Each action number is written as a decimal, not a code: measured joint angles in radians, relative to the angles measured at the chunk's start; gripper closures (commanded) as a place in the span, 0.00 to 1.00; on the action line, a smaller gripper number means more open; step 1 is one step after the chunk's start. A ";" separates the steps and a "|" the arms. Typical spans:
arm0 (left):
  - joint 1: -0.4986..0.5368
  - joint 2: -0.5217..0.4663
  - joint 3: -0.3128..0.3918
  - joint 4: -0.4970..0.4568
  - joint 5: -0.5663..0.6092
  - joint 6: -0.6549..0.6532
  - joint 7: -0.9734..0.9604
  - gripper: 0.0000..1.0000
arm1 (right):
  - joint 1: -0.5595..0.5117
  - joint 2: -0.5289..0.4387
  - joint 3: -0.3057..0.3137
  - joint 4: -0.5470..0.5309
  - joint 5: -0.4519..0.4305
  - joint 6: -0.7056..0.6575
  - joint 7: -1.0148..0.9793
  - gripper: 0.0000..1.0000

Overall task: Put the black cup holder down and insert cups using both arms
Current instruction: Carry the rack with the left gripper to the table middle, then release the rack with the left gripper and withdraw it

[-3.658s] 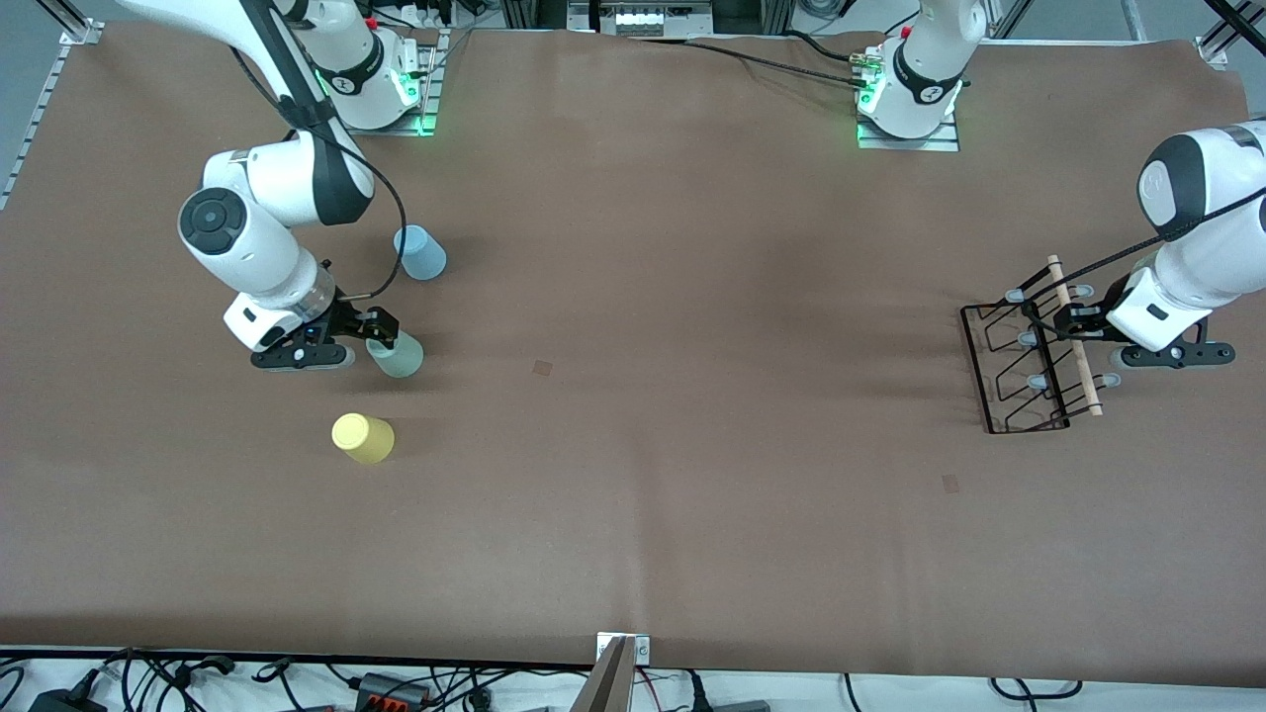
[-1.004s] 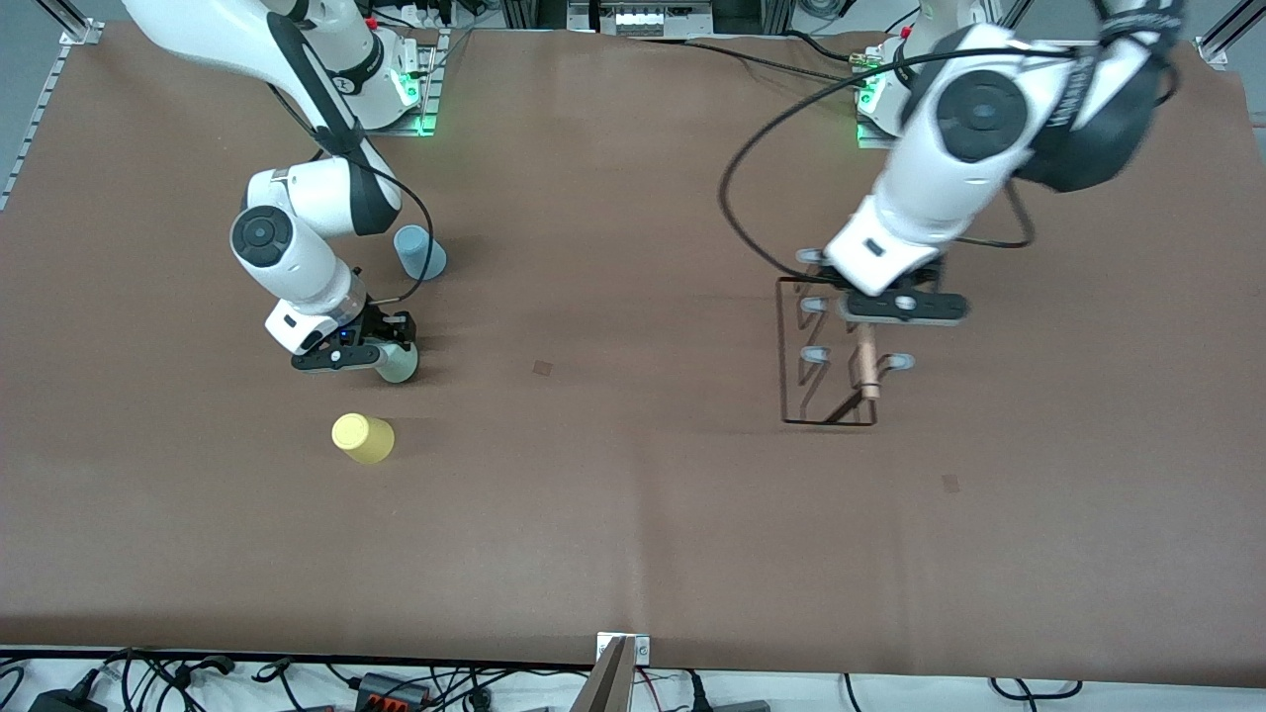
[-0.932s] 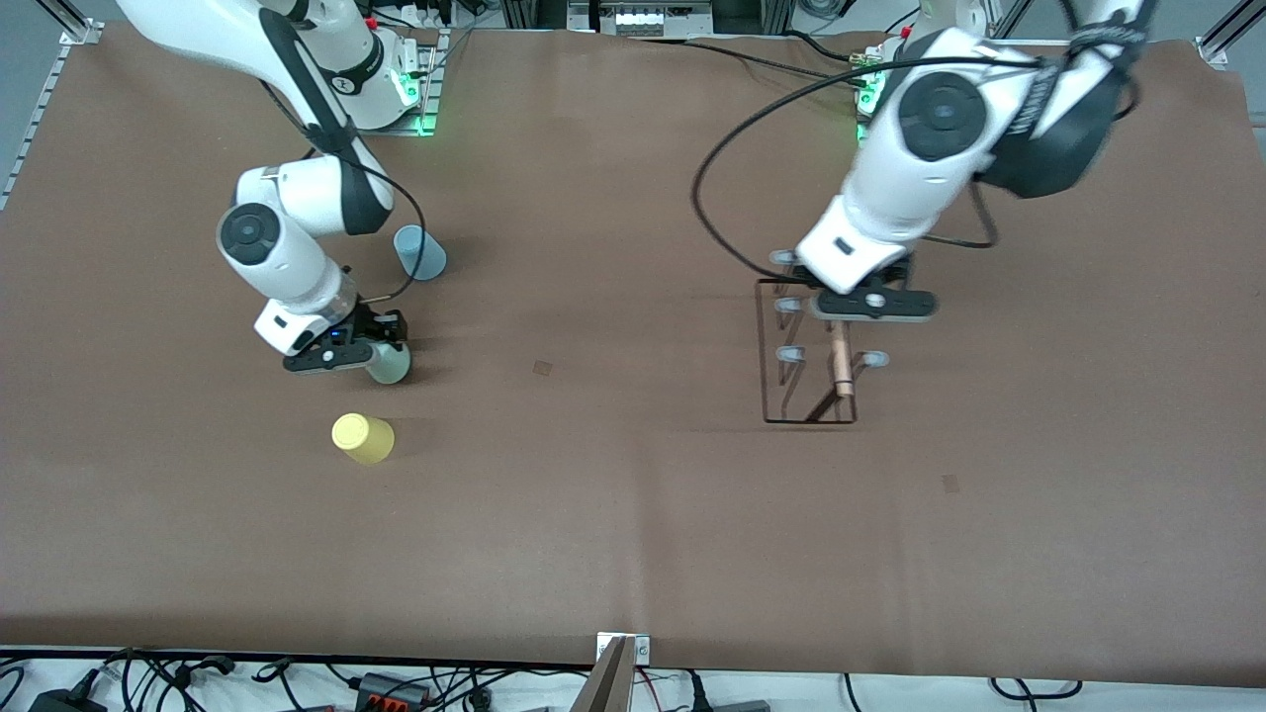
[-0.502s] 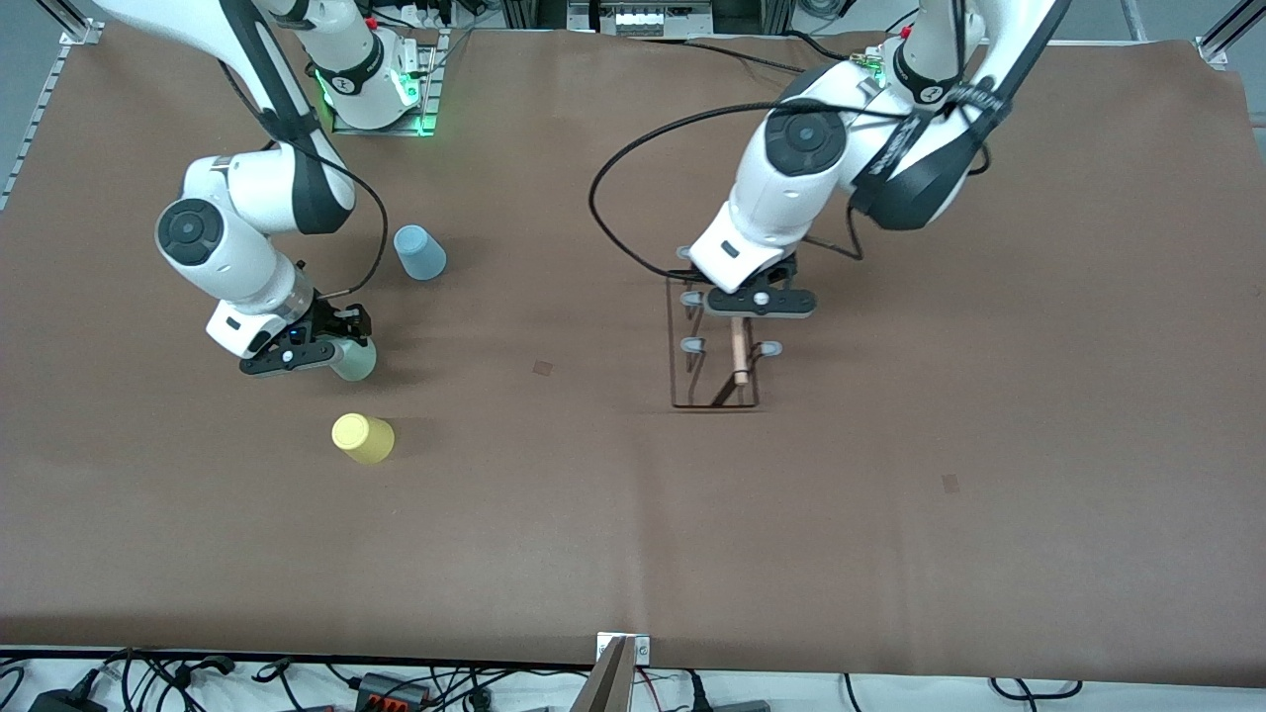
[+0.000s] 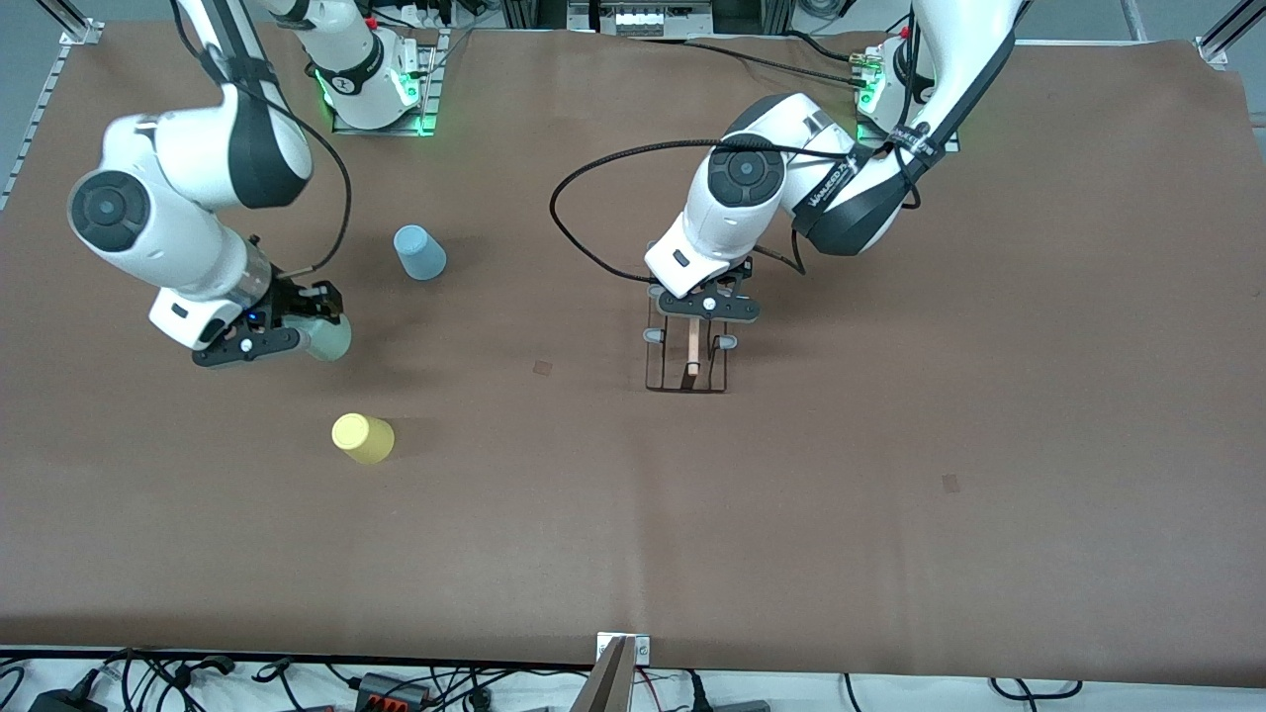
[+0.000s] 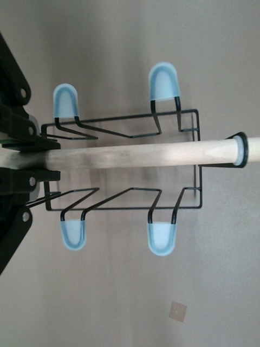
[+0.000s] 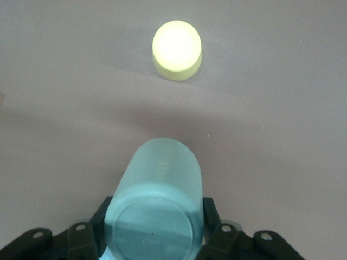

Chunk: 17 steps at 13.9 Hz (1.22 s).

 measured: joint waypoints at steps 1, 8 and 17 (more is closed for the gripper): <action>-0.001 0.006 0.000 0.002 0.000 0.001 -0.009 0.98 | 0.001 -0.013 0.003 0.016 0.000 -0.037 0.000 0.86; -0.017 0.037 0.000 0.006 0.021 0.044 -0.057 0.91 | 0.024 -0.040 0.017 0.057 0.001 -0.117 0.004 0.86; -0.004 0.052 0.002 0.049 0.111 0.052 -0.061 0.00 | 0.034 -0.039 0.019 0.056 0.003 -0.141 0.034 0.85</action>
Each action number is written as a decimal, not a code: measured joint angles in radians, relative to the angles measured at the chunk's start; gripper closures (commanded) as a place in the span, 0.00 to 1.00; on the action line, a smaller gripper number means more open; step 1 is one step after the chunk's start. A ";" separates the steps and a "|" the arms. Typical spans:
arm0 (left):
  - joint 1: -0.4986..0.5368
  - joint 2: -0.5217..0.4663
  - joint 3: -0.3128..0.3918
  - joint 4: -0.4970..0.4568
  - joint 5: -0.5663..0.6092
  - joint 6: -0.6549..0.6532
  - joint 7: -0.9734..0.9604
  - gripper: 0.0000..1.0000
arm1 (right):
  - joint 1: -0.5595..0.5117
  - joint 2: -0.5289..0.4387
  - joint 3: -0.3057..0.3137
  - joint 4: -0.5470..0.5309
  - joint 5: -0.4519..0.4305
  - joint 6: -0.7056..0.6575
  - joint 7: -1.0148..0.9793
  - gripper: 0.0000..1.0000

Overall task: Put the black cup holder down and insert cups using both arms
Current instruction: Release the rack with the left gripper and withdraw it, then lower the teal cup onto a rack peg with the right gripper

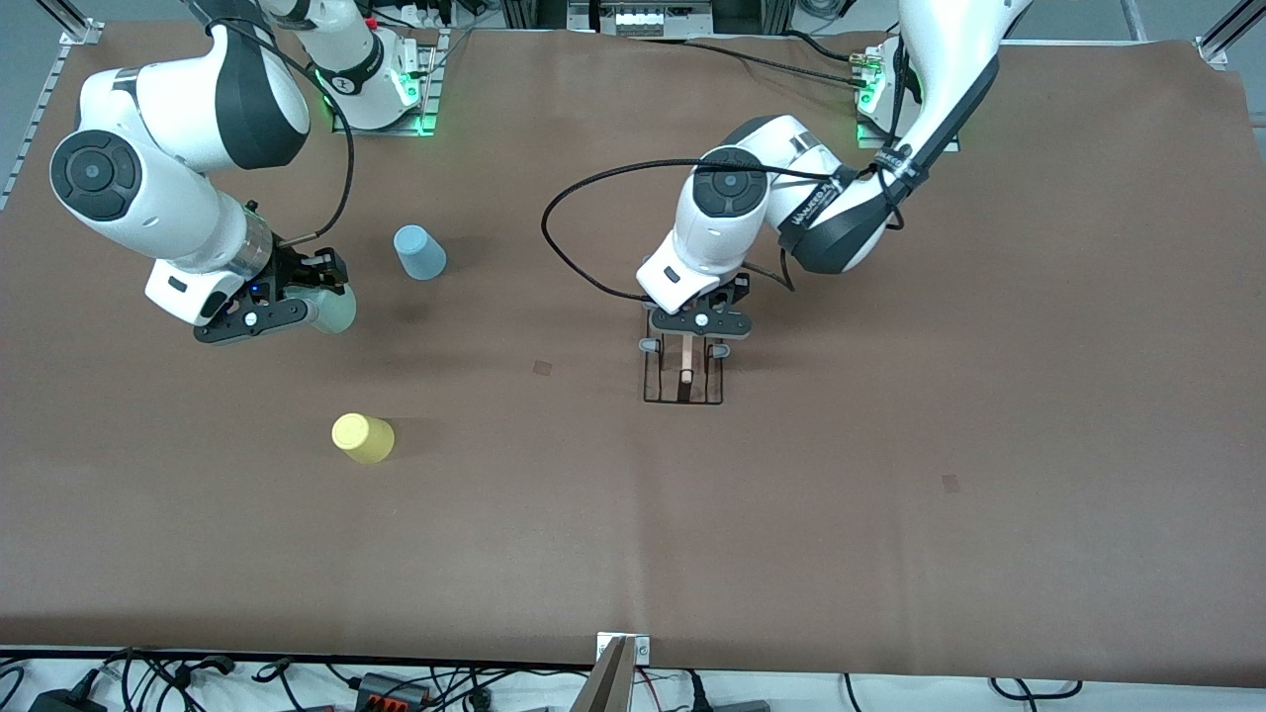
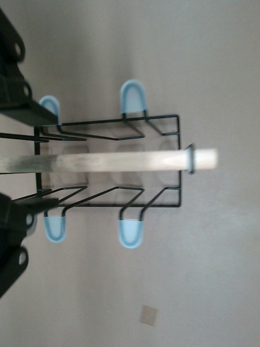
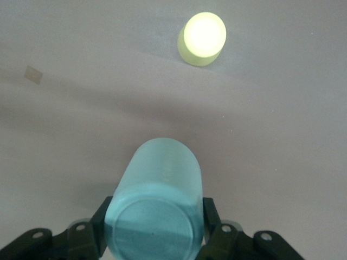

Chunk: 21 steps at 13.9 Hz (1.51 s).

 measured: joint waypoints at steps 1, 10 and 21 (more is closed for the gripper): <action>0.017 -0.014 0.000 0.007 0.000 -0.002 0.000 0.00 | 0.006 0.000 0.003 0.000 0.002 -0.001 0.032 0.85; 0.277 -0.240 0.001 0.022 0.003 -0.167 0.178 0.00 | 0.338 0.020 0.104 0.088 0.075 0.040 0.809 0.86; 0.646 -0.289 0.008 0.078 0.003 -0.357 0.796 0.00 | 0.605 0.317 0.158 0.222 -0.045 0.310 1.328 0.84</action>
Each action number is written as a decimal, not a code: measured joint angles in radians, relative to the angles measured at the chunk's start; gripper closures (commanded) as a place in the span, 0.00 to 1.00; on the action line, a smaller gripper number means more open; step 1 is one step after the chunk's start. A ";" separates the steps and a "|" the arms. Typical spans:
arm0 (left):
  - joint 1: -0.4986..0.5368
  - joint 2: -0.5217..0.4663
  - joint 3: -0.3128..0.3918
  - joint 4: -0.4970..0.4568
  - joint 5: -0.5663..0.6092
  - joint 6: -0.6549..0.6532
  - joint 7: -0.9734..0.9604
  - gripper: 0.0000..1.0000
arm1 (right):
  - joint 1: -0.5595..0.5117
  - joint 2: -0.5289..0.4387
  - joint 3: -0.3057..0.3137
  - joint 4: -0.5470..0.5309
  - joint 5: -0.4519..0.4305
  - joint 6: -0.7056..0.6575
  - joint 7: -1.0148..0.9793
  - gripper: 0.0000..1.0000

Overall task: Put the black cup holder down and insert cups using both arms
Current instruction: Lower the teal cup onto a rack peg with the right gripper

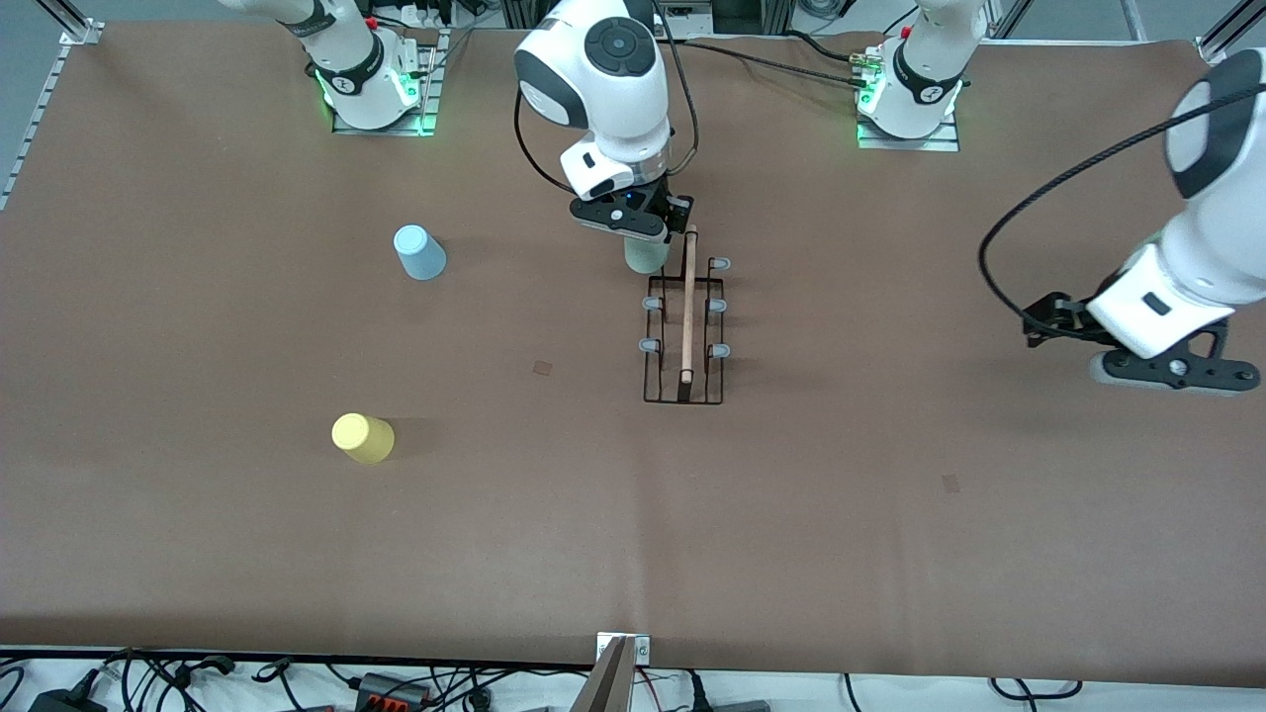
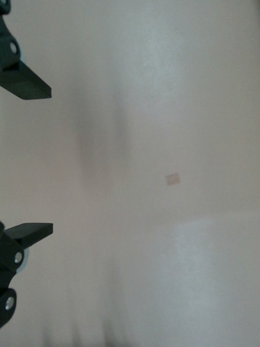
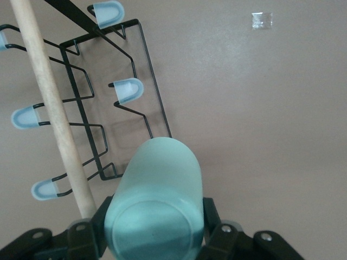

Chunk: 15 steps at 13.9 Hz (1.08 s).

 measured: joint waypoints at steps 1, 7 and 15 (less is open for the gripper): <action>0.000 0.000 -0.001 0.000 0.000 -0.012 0.003 0.00 | 0.000 0.006 0.000 0.002 -0.003 0.007 0.001 0.77; -0.009 -0.008 0.023 0.018 -0.097 -0.020 0.004 0.00 | 0.004 0.068 0.000 0.004 -0.007 0.077 0.001 0.00; -0.500 -0.153 0.653 -0.028 -0.300 0.067 0.020 0.00 | -0.090 0.013 -0.015 0.061 -0.022 -0.069 -0.127 0.00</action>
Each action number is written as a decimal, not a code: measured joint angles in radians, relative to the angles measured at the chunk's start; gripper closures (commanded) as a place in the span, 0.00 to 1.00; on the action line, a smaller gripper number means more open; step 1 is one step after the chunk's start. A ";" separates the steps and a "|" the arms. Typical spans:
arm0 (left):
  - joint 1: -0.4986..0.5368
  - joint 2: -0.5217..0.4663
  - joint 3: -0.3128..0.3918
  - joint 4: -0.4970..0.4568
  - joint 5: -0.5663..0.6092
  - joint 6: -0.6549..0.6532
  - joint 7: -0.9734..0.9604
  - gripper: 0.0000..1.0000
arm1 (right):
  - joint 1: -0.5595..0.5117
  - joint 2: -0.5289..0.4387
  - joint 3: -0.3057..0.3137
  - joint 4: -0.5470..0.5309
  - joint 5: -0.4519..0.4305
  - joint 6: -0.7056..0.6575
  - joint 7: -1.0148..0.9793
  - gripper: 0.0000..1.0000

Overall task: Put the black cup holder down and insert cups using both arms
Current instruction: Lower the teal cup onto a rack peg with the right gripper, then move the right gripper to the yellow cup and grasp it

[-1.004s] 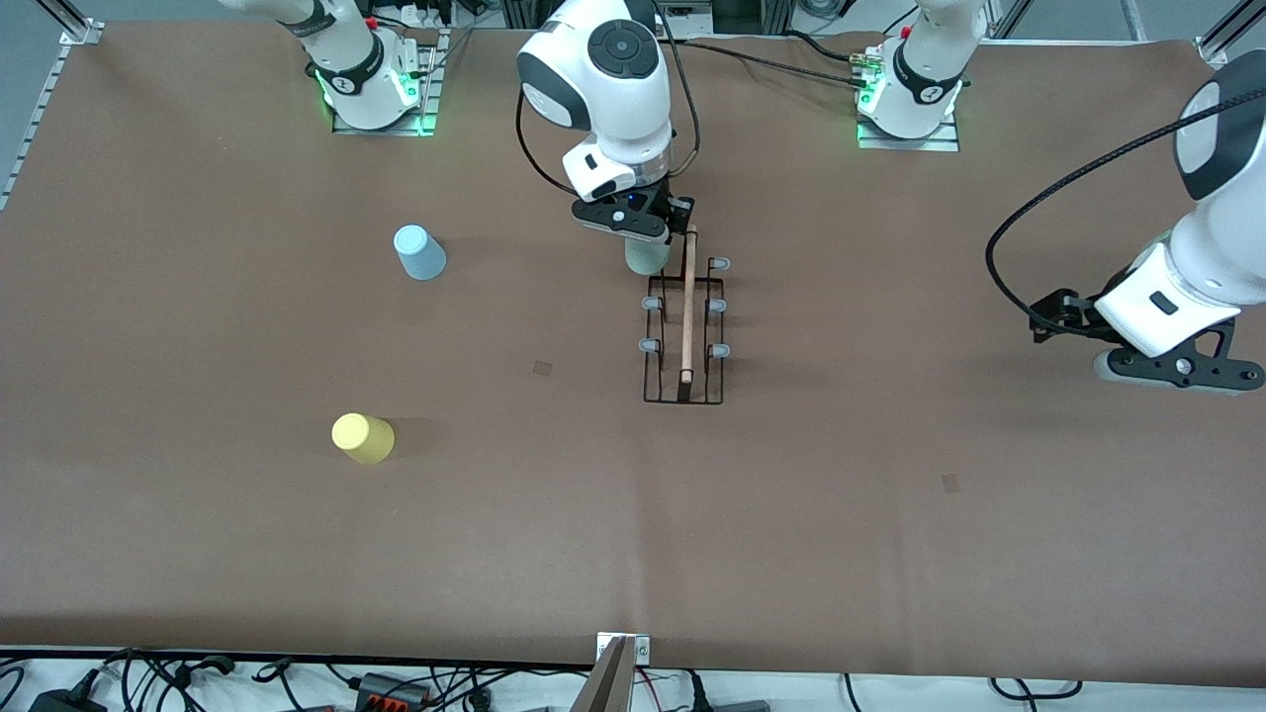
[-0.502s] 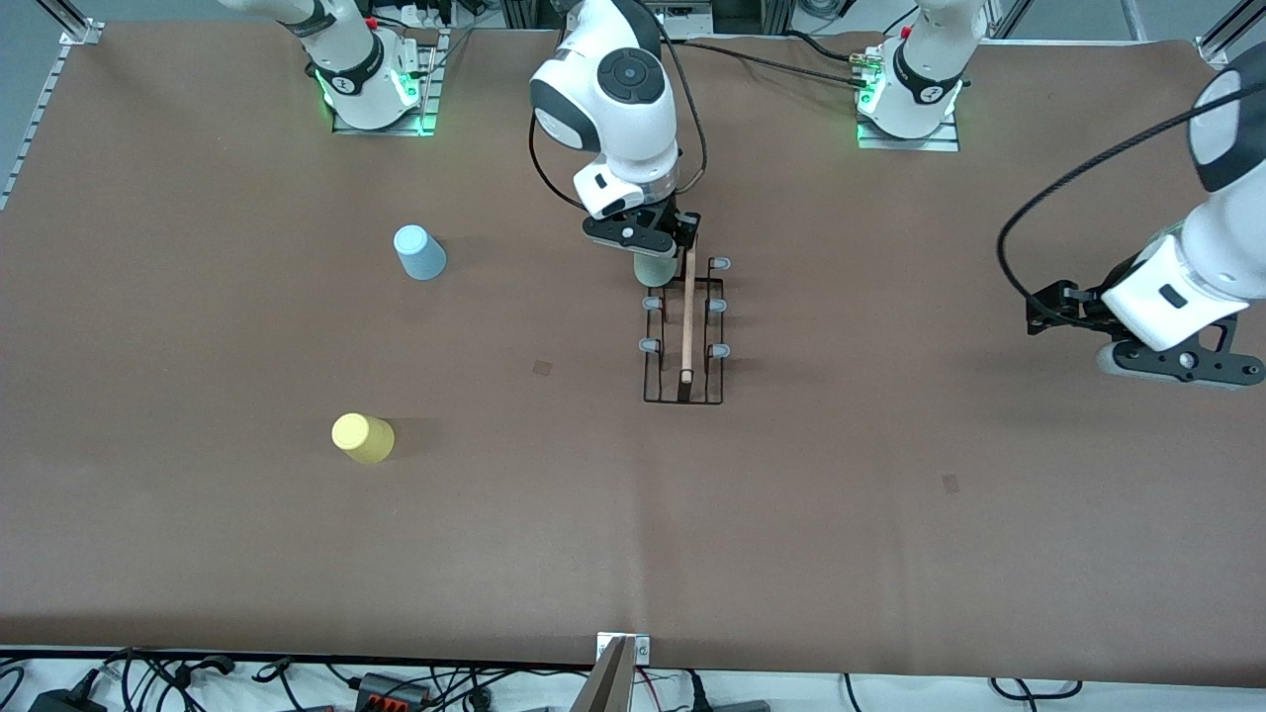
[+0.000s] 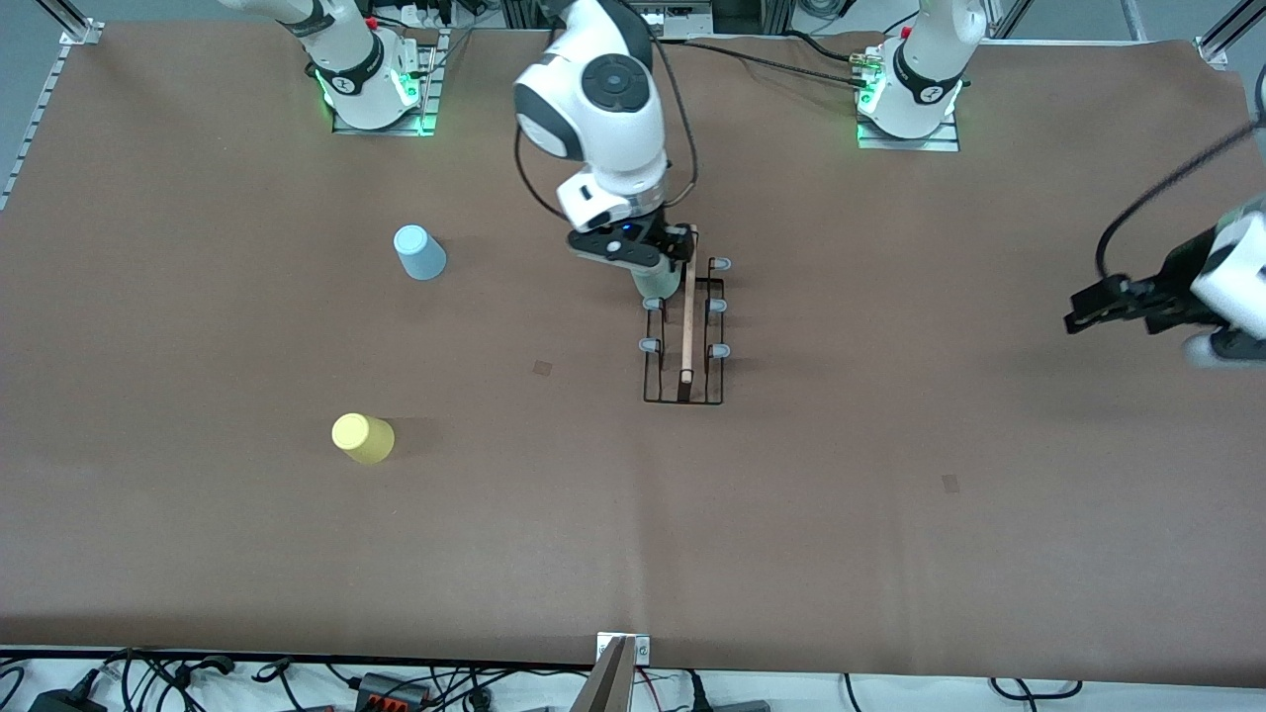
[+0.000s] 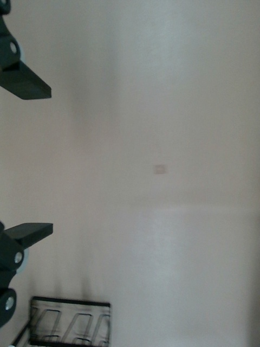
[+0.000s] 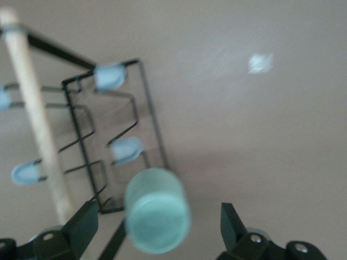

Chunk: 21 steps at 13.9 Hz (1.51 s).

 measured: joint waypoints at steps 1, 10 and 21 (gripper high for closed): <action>-0.007 -0.047 0.002 -0.047 0.000 0.025 0.000 0.00 | -0.049 -0.031 -0.002 0.000 -0.001 -0.067 -0.080 0.00; -0.005 -0.159 -0.060 -0.172 0.058 -0.006 -0.001 0.00 | -0.671 -0.046 -0.013 -0.095 -0.003 -0.051 -1.018 0.00; -0.041 -0.141 -0.023 -0.160 0.058 -0.011 0.000 0.00 | -0.712 0.135 0.006 -0.102 -0.003 0.274 -1.116 0.00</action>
